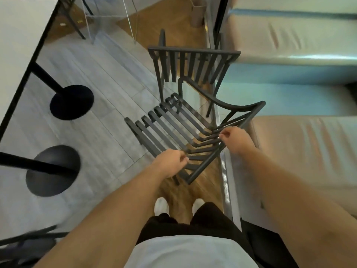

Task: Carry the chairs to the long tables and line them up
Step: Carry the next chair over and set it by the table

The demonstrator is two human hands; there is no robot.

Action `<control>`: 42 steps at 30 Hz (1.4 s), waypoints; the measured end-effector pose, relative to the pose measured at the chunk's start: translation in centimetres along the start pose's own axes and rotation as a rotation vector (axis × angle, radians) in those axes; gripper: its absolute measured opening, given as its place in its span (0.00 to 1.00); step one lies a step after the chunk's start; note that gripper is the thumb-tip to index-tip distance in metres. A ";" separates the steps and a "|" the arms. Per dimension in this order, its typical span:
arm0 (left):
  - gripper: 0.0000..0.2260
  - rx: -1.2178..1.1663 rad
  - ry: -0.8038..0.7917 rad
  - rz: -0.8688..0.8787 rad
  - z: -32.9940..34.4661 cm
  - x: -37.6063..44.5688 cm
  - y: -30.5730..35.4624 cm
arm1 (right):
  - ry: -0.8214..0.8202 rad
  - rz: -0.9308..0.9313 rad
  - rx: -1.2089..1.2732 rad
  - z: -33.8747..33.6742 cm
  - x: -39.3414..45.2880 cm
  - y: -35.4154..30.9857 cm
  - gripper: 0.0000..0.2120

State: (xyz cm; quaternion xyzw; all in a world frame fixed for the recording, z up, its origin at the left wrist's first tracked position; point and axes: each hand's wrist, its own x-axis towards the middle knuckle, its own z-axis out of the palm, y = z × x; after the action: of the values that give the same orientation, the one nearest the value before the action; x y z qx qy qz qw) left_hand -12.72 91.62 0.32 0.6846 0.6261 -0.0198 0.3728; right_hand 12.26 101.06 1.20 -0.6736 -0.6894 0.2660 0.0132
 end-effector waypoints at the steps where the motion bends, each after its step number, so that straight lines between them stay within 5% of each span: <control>1: 0.15 0.004 -0.006 -0.005 -0.1 0.6 0.2 | -0.008 -0.010 -0.022 -0.1 0.8 0.4 0.08; 10: 0.21 -0.221 -0.052 -0.156 1.9 6.7 5.2 | -0.355 -0.125 -0.312 -4.0 9.0 4.7 0.23; 17: 0.25 -0.276 -0.171 -0.349 6.3 10.5 9.8 | -0.610 -0.414 -0.735 -5.1 13.3 8.3 0.42; 26: 0.11 -0.147 -0.129 -0.512 7.8 10.7 11.0 | -0.503 -0.527 -0.754 -1.7 14.8 8.8 0.11; 42: 0.12 -0.141 -0.077 -0.639 7.5 3.3 3.0 | -0.446 -0.609 -0.847 5.2 9.7 1.3 0.15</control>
State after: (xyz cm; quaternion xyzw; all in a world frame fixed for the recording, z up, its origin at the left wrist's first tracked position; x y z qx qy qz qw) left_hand -6.08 90.60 -5.21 0.4249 0.7945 -0.1184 0.4175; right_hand 10.64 108.28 -7.06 -0.3182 -0.8853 0.0860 -0.3280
